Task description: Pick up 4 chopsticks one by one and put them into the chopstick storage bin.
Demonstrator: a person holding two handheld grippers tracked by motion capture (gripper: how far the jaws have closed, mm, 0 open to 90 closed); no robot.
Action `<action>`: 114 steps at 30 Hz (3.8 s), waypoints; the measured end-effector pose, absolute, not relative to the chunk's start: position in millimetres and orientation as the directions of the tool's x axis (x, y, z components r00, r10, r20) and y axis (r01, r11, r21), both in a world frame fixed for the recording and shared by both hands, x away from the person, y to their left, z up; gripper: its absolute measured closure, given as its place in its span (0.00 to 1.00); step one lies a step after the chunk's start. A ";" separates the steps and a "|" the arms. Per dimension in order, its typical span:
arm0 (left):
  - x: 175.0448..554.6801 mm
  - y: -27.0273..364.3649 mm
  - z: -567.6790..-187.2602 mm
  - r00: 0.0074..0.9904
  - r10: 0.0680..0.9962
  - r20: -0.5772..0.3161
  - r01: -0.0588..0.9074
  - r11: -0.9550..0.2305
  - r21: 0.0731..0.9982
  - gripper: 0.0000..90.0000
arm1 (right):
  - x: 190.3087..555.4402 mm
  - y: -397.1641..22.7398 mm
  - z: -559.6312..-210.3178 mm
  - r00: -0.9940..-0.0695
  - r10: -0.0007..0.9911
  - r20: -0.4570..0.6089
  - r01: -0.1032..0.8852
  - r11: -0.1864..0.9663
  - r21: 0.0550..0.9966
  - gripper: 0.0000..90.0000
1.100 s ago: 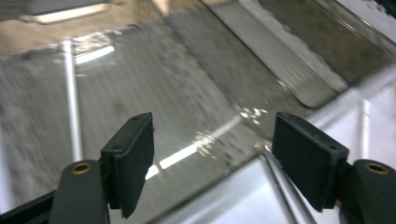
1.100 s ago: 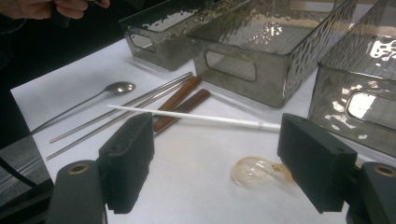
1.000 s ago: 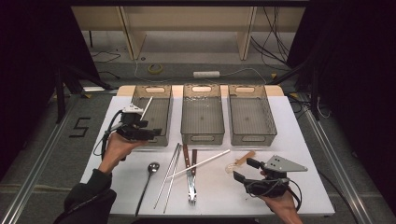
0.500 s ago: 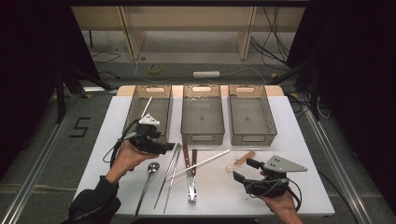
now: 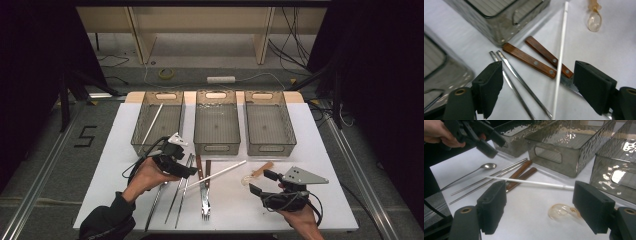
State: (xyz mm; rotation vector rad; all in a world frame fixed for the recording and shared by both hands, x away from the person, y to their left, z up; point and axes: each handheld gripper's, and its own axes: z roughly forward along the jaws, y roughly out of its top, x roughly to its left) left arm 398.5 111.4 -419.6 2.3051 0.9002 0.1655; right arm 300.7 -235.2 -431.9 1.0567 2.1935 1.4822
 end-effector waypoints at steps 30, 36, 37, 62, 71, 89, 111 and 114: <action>396.5 72.1 -440.7 0.838 0.540 -0.081 0.514 -0.730 0.449 0.61 | 301.2 -234.9 -432.6 -0.690 0.707 0.158 0.414 0.206 0.886 0.31; 397.8 74.4 -444.8 0.837 0.540 -0.082 0.521 -0.744 0.419 0.68 | 301.0 -234.8 -432.5 -0.690 0.706 0.158 0.414 0.207 0.887 0.31; 397.8 74.3 -445.5 0.837 0.541 -0.079 0.521 -0.745 0.417 0.70 | 301.1 -234.8 -432.5 -0.691 0.705 0.157 0.413 0.206 0.887 0.31; 397.9 71.0 -461.2 0.868 0.492 -0.071 0.482 -0.799 0.360 0.91 | 300.9 -234.9 -432.4 -0.690 0.707 0.156 0.413 0.207 0.887 0.31; 397.0 72.2 -461.5 0.883 0.465 -0.055 0.451 -0.812 0.371 0.94 | 301.1 -234.7 -432.6 -0.690 0.706 0.157 0.414 0.208 0.886 0.31; 396.5 86.4 -441.5 0.888 0.450 -0.092 0.439 -0.772 0.460 0.95 | 301.6 -235.4 -432.9 -0.688 0.707 0.164 0.419 0.202 0.885 0.31; 393.0 103.6 -406.5 0.874 0.470 -0.126 0.450 -0.681 0.577 0.95 | 301.8 -236.6 -432.9 -0.683 0.710 0.170 0.421 0.193 0.886 0.31; 394.3 109.0 -402.7 0.862 0.490 -0.130 0.464 -0.659 0.593 0.95 | 302.1 -236.7 -433.1 -0.683 0.711 0.170 0.421 0.193 0.886 0.31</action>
